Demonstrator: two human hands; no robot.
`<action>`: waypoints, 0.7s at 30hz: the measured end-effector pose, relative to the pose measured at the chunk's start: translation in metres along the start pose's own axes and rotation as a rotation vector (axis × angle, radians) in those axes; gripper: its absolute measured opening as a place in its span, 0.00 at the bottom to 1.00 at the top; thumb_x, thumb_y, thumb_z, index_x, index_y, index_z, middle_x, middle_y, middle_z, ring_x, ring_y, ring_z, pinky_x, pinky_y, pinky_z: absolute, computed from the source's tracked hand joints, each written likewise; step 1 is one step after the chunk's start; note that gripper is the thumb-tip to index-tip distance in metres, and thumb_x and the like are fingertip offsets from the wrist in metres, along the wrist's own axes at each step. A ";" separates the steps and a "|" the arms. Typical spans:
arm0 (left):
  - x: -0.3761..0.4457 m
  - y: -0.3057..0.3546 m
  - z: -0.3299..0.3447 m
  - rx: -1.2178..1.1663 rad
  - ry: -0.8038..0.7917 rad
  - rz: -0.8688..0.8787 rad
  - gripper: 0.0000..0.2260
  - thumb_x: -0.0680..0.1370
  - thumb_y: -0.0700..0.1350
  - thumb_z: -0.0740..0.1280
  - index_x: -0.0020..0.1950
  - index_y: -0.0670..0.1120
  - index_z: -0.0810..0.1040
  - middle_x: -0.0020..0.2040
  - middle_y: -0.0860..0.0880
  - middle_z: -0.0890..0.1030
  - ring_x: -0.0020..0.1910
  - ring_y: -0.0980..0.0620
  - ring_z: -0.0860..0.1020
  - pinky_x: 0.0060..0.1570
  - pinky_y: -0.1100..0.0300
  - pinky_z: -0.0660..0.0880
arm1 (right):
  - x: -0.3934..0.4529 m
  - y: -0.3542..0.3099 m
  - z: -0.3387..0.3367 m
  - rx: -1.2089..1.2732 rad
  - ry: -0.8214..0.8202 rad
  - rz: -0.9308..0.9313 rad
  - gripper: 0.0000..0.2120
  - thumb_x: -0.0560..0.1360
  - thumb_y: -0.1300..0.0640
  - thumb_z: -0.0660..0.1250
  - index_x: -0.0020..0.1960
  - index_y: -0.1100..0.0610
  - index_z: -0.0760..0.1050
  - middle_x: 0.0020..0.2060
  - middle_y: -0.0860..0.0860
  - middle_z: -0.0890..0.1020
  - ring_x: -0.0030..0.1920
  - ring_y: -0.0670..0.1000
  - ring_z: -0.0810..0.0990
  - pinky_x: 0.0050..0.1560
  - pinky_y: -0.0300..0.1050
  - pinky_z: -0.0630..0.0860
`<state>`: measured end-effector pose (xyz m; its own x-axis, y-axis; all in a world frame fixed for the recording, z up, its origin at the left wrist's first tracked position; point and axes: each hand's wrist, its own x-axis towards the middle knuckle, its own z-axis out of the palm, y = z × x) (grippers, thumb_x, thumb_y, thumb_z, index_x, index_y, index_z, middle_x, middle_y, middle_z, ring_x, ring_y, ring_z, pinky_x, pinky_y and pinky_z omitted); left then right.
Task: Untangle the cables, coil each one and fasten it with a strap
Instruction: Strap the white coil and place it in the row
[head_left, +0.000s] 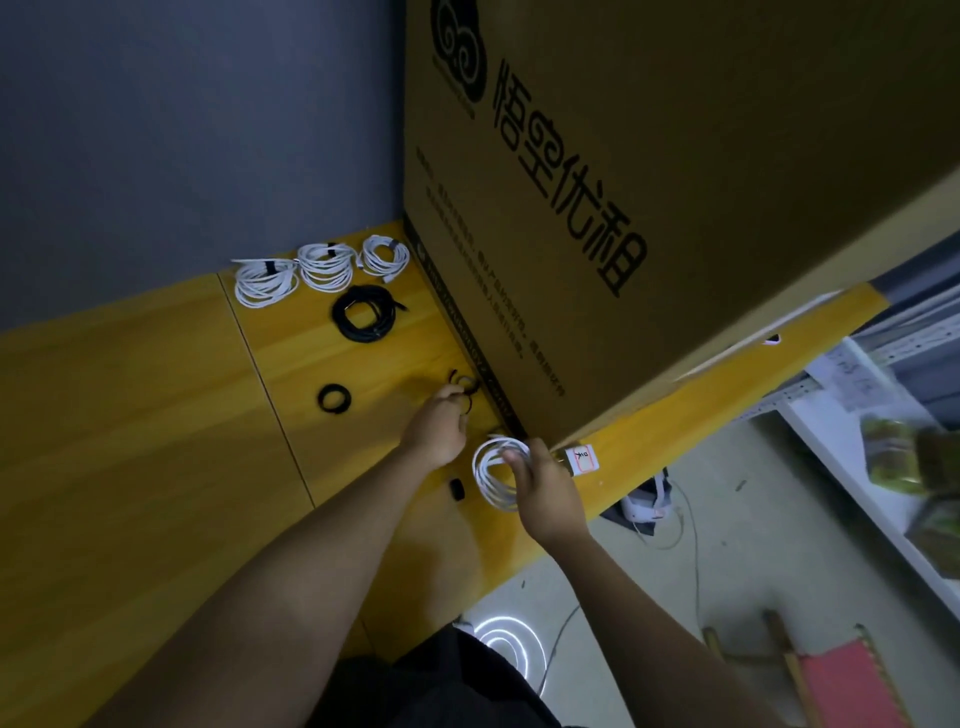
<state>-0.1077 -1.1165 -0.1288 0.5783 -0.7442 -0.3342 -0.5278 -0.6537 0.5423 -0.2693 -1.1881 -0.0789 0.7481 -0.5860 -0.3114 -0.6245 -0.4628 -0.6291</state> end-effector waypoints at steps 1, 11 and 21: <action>-0.008 -0.001 -0.004 0.002 0.060 0.012 0.17 0.83 0.43 0.56 0.69 0.37 0.70 0.74 0.47 0.63 0.58 0.45 0.76 0.56 0.55 0.71 | -0.002 0.001 0.000 0.024 0.010 -0.003 0.13 0.81 0.45 0.54 0.53 0.53 0.70 0.33 0.45 0.73 0.33 0.48 0.71 0.28 0.44 0.60; -0.087 -0.016 -0.066 -0.210 0.460 0.101 0.07 0.79 0.42 0.65 0.53 0.45 0.83 0.53 0.48 0.79 0.49 0.47 0.78 0.48 0.53 0.76 | -0.029 -0.037 -0.013 0.314 -0.026 -0.196 0.14 0.80 0.47 0.56 0.49 0.56 0.72 0.38 0.51 0.77 0.38 0.48 0.73 0.38 0.41 0.66; -0.167 -0.032 -0.151 -0.289 0.425 0.238 0.07 0.77 0.40 0.69 0.53 0.44 0.83 0.49 0.53 0.75 0.44 0.56 0.75 0.46 0.66 0.70 | -0.074 -0.142 -0.021 0.297 -0.276 -0.442 0.09 0.80 0.45 0.57 0.43 0.40 0.72 0.32 0.51 0.67 0.33 0.49 0.67 0.36 0.45 0.63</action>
<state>-0.0936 -0.9510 0.0262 0.6951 -0.7070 0.1302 -0.5172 -0.3660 0.7736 -0.2409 -1.0931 0.0487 0.9781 -0.1677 -0.1233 -0.1811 -0.3939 -0.9011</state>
